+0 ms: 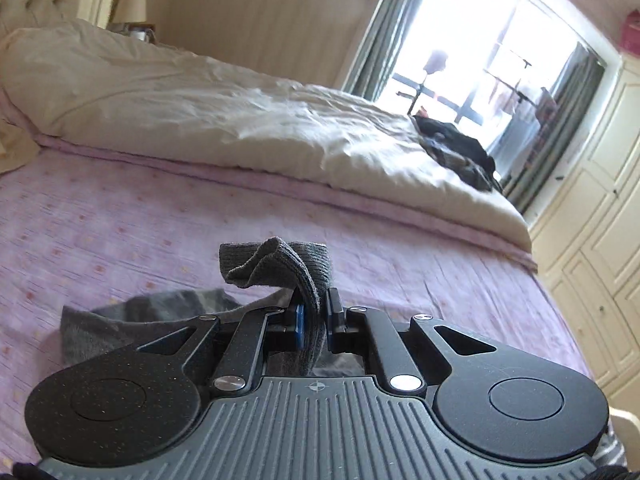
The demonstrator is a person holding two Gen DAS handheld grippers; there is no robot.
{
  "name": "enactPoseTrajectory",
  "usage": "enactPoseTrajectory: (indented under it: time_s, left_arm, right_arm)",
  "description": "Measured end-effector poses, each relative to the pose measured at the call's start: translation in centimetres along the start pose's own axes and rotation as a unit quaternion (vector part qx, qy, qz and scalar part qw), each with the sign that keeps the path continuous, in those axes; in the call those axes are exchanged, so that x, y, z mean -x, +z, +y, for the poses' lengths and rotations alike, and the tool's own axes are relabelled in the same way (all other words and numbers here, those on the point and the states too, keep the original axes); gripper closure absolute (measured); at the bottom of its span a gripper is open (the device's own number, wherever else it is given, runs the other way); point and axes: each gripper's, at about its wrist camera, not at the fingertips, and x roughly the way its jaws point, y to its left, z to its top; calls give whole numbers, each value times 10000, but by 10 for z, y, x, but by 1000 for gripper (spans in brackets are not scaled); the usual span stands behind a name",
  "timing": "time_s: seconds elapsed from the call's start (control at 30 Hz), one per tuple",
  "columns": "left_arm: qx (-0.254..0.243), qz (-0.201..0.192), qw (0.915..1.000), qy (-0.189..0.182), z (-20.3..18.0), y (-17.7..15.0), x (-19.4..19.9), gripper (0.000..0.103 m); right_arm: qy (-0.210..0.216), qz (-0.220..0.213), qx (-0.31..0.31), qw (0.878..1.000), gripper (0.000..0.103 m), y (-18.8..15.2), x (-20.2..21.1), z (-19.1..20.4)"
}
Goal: Fold small clothes
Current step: 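Fold the held sleeve across the chest and open the left tool, then grasp the folded sleeve cuff with the right tool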
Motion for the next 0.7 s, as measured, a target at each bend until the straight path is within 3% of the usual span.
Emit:
enactPoseTrajectory:
  time_s: [0.07,0.17,0.27,0.4,0.57,0.7]
  left_arm:
    - [-168,267,9995,13,-17,-16,-23,91]
    - [-313,698,9971,-52,-34,-37,-43,75]
    - [-562,879,9945,-135,-39,-51,-41,73]
    - [-1063,901,9902,-127,-41,-66,-23,59]
    - [-1278,1225,9835,383,-1,-76,-22,57]
    - [-1045,1390,9804,923,51,-73,-28,57]
  right_arm:
    - [-33,14,-30,10000,0,-1,1,-9]
    - [-86,16,-98,9999,0,0,0,-17]
    - [-96,-57,-233,9997,0,4,0,-22]
    - [-156,-168,-227,9995,0,16,-4,-20]
    - [-150,-314,-291,9990,0,42,-14,-17]
    - [-169,-410,-270,9986,0,69,-28,-17]
